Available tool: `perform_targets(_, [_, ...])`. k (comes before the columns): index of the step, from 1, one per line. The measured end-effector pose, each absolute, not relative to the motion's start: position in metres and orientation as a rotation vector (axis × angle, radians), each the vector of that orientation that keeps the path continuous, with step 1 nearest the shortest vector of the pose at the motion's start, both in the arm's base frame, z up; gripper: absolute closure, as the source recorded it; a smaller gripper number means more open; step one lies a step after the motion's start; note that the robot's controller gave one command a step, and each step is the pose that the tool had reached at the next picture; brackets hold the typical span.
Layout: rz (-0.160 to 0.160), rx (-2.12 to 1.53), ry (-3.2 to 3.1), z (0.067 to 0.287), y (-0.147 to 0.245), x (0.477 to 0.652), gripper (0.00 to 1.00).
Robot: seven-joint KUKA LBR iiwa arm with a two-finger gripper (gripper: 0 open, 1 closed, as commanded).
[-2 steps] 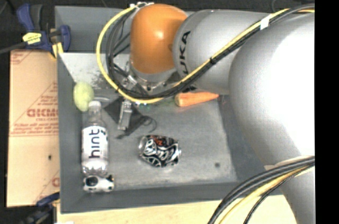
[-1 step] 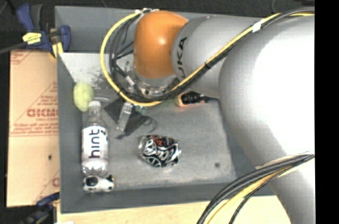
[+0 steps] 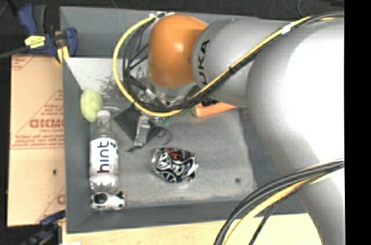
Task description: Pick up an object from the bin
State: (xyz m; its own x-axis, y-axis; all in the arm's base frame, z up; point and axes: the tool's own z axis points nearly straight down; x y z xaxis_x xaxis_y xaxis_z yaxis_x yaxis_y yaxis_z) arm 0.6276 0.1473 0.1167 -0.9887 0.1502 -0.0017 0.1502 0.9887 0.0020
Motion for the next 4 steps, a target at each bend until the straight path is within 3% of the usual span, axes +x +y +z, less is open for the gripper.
perform_targets(1, [0.002,-0.027,3.138,0.109,0.144,0.624,0.00])
perform_targets(2, [0.007,0.307,3.121,0.085,0.120,0.621,0.00])
perform_targets(3, [0.003,-0.152,3.130,0.073,0.117,0.650,1.00])
perform_targets(4, [0.003,-0.150,3.130,0.073,0.117,0.650,1.00])
